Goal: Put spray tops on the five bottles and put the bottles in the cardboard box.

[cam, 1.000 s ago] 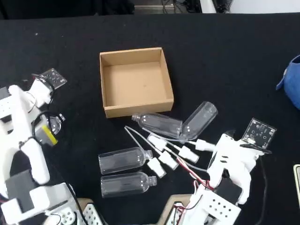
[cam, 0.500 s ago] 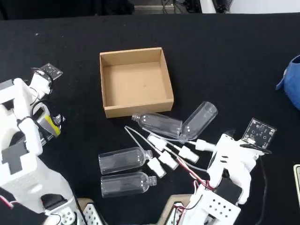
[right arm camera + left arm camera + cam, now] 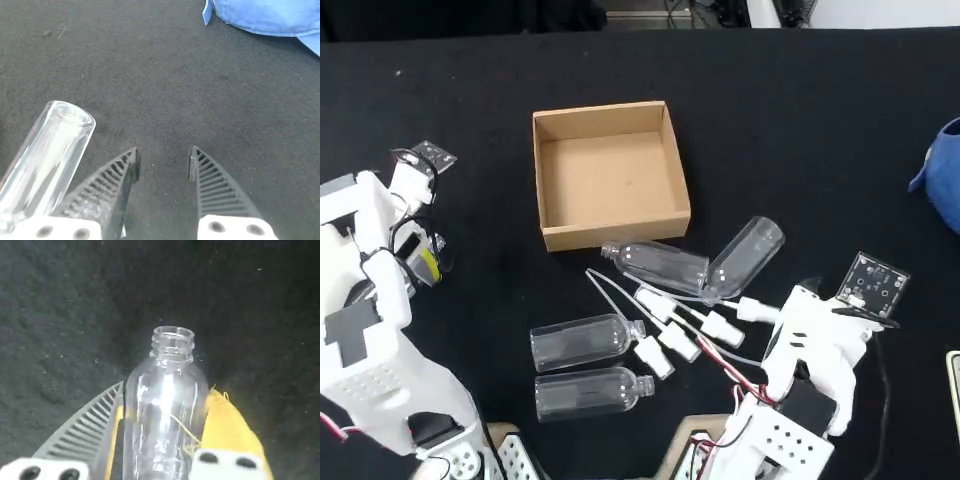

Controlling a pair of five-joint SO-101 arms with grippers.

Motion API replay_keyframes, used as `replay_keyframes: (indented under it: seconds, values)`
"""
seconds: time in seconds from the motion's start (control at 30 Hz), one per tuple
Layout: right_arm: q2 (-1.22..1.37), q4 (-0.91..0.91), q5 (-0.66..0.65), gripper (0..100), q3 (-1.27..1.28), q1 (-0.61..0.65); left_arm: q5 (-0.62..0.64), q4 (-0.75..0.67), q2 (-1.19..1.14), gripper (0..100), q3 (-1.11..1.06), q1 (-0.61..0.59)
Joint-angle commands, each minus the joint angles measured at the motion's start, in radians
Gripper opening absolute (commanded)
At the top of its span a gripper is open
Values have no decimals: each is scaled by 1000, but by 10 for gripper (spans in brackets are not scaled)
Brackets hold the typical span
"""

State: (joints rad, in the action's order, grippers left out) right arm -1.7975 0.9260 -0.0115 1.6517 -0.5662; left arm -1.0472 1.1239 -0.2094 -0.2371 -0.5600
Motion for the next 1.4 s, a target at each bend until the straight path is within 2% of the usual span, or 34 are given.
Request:
replay_keyframes:
  seconds: [0.0,0.13,0.27,0.4,0.6,0.83,0.97,1.13,1.27,1.37]
  values:
    - [-99,-20,0,149,-64,15,135,43,77,30,-7,8]
    - [-99,12,-48,149,-124,32,282,129,270,30,-13,31]
    - [-88,61,-172,149,-203,198,494,143,493,30,-61,77]
    - [-88,172,-207,149,-334,336,637,32,674,30,-209,122]
    - [-41,155,-298,148,-440,379,809,-195,875,30,-464,173]
    - [371,43,-298,148,-558,428,931,-394,1026,30,-665,245]
    - [625,11,-192,149,-682,525,1007,-462,1065,30,-737,260]
    - [908,-43,-147,152,-800,614,1086,-488,1096,30,-816,251]
    - [1125,-109,-143,152,-891,641,1097,-488,1160,30,-863,251]
    - [1276,-123,-91,153,-983,641,1097,-493,1220,30,-906,257]
